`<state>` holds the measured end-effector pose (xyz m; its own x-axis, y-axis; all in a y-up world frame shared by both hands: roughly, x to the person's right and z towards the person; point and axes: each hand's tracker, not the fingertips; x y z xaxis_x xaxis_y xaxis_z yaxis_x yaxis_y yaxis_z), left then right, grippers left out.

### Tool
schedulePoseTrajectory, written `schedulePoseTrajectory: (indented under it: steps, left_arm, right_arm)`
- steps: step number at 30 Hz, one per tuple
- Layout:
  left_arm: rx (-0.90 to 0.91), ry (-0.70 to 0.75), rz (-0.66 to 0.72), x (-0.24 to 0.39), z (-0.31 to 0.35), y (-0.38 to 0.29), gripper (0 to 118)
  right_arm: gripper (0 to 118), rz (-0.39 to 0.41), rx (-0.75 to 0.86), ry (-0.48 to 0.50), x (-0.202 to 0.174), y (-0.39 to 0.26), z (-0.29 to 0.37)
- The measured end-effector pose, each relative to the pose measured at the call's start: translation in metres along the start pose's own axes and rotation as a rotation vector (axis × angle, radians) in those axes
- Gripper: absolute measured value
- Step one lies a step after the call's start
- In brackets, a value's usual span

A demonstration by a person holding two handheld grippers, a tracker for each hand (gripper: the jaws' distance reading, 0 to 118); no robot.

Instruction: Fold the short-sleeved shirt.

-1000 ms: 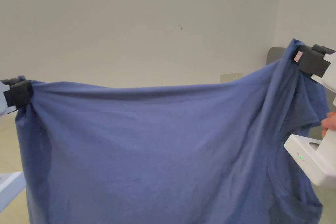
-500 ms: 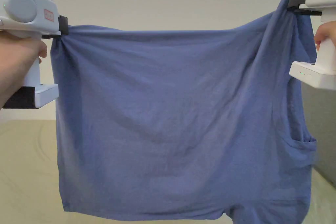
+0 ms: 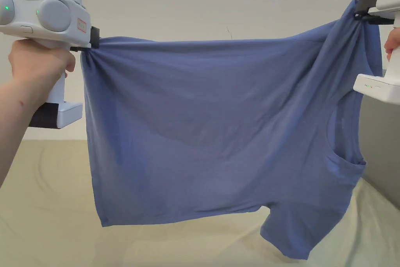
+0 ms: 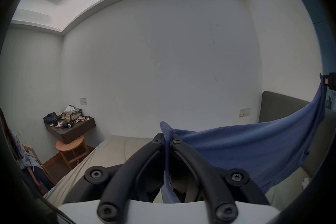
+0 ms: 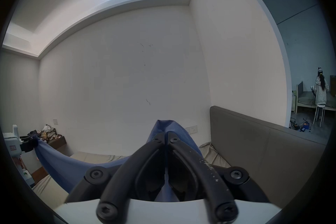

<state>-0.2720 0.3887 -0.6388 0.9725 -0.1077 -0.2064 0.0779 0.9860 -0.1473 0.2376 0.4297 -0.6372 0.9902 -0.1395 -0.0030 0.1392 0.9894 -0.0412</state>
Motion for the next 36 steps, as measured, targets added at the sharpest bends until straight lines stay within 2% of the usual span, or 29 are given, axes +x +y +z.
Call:
schedulePoseTrajectory:
  steps: [5,6,7,9,10,11,12,14,16,17,18,20,21,22,23,24,25,26,28,30,36]
  left_arm:
    - [-0.059,-0.011,0.037,0.004,-0.017,-0.034,2]
    - [-0.07,-0.021,0.021,0.005,-0.018,-0.045,2]
    - [-0.089,-0.026,-0.026,0.007,-0.018,-0.06,2]
    - [-0.134,-0.085,-0.082,0.008,-0.013,-0.091,2]
    - [-0.124,-0.122,-0.079,0.007,-0.006,-0.111,2]
    - [-0.156,-0.143,-0.113,0.005,0.002,-0.127,2]
    - [-0.148,-0.176,-0.107,0.002,0.014,-0.149,2]
    - [-0.19,-0.202,-0.172,-0.002,0.045,-0.189,2]
    - [-0.223,-0.256,-0.169,-0.008,0.085,-0.236,2]
    - [-0.216,-0.246,-0.098,-0.012,0.104,-0.26,2]
    - [-0.278,-0.272,-0.057,-0.016,0.124,-0.282,2]
    - [-0.32,-0.266,0.023,-0.023,0.164,-0.323,2]
    - [-0.371,-0.284,-0.018,-0.03,0.179,-0.344,2]
    - [-0.365,-0.258,-0.002,-0.033,0.203,-0.362,2]
    - [-0.382,-0.261,-0.01,-0.035,0.222,-0.378,2]
    - [-0.421,-0.253,-0.02,-0.038,0.245,-0.395,2]
    - [-0.441,-0.234,-0.006,-0.042,0.265,-0.411,2]
    - [-0.468,-0.238,0.025,-0.048,0.282,-0.425,2]
    - [-0.534,-0.216,0.123,-0.061,0.313,-0.457,2]
    - [-0.633,-0.191,0.125,-0.07,0.331,-0.485,2]
    - [-0.752,-0.191,0.159,-0.075,0.344,-0.541,3]
  right_arm:
    - [3,0.067,-0.085,0.002,-0.001,-0.03,-0.021]
    - [3,0.053,-0.092,0.028,0.0,-0.041,-0.022]
    - [3,0.06,-0.115,0.105,0.006,-0.054,-0.021]
    - [3,0.041,-0.156,0.059,0.012,-0.083,-0.013]
    - [3,0.026,-0.161,0.167,0.019,-0.104,-0.001]
    - [3,0.054,-0.178,0.188,0.023,-0.123,0.011]
    - [3,0.061,-0.176,0.151,0.025,-0.146,0.029]
    - [3,0.079,-0.241,0.215,0.037,-0.19,0.064]
    - [3,0.006,-0.331,0.238,0.05,-0.238,0.107]
    - [3,-0.064,-0.352,0.272,0.057,-0.26,0.126]
    - [3,-0.058,-0.406,0.271,0.06,-0.281,0.153]
    - [3,0.045,-0.427,0.243,0.061,-0.316,0.198]
    - [3,0.097,-0.491,0.252,0.064,-0.332,0.219]
    - [3,0.12,-0.508,0.234,0.073,-0.348,0.236]
    - [3,0.062,-0.498,0.21,0.078,-0.363,0.257]
    - [3,-0.018,-0.577,0.262,0.086,-0.375,0.275]
    - [3,-0.047,-0.621,0.266,0.09,-0.388,0.294]
    - [3,-0.01,-0.613,0.224,0.094,-0.399,0.312]
    - [3,0.035,-0.688,0.242,0.102,-0.422,0.342]
    - [3,-0.004,-0.776,0.238,0.106,-0.445,0.366]
    - [3,0.111,-0.911,0.223,0.116,-0.507,0.393]
